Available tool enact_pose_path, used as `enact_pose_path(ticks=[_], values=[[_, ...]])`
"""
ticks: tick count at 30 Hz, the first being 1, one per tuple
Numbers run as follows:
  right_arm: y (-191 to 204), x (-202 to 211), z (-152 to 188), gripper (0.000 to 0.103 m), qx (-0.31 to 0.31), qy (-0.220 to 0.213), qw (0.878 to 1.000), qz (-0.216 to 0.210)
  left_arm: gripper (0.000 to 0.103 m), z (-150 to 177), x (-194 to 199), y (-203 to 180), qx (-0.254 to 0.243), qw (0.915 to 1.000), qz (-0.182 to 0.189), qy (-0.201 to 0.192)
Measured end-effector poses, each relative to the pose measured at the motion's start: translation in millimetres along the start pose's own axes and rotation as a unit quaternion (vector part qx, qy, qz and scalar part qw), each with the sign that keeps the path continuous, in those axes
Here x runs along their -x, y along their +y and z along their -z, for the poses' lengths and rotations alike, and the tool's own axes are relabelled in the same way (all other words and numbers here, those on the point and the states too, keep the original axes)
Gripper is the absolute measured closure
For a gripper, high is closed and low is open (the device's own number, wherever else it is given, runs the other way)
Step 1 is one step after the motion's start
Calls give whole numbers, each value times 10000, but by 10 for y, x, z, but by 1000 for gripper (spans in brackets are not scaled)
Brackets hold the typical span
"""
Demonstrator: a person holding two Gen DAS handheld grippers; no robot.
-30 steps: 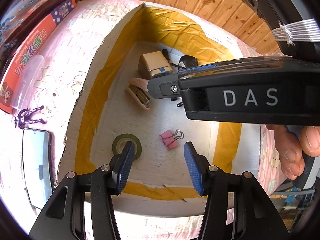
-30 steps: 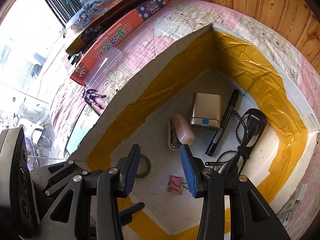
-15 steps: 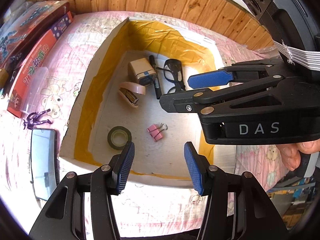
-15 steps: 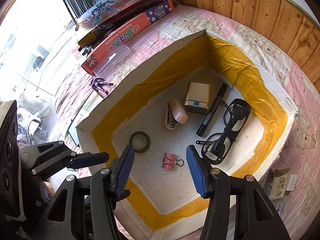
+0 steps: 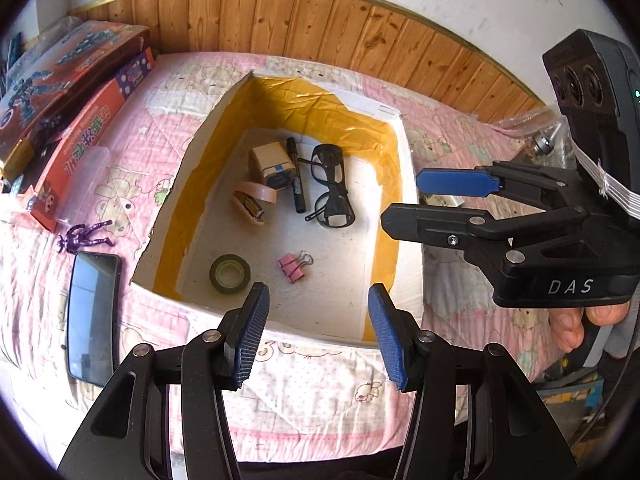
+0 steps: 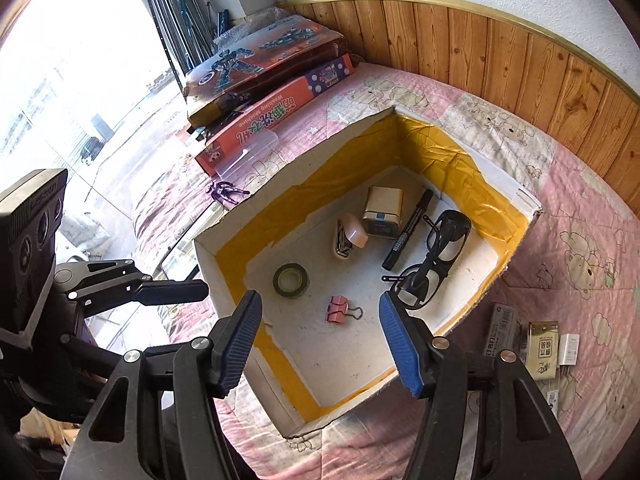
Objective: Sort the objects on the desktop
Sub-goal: 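Withdraw both tools from the box toward the remaining items, then grasp the yellow tissue pack with the left tool while the right tool grasps the clear tube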
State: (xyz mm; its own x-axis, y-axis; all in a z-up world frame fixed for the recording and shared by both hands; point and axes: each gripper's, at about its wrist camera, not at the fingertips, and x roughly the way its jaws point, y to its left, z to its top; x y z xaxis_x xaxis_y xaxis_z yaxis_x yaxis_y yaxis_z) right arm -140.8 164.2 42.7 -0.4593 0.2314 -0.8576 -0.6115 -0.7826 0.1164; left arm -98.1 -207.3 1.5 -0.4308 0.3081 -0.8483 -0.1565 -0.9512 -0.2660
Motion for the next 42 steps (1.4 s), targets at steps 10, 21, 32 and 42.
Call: enact_pose_path(ticks=[10, 21, 32, 42], values=[[-3, 400, 436, 41, 69, -807, 9965, 211, 49, 29, 89, -500, -550, 9979, -219, -260], [-364, 797, 929, 40, -414, -1766, 9832, 200, 49, -7, -86, -967, -851, 9958, -173, -278], [-1110, 950, 1512, 40, -1517, -2271, 9608, 486, 49, -100, -527, -1468, -1082, 9940, 170, 26], [-1814, 640, 1849, 43, -2208, -1702, 9532, 1169, 49, -333, -1206, -1847, -888, 9942, 396, 468]])
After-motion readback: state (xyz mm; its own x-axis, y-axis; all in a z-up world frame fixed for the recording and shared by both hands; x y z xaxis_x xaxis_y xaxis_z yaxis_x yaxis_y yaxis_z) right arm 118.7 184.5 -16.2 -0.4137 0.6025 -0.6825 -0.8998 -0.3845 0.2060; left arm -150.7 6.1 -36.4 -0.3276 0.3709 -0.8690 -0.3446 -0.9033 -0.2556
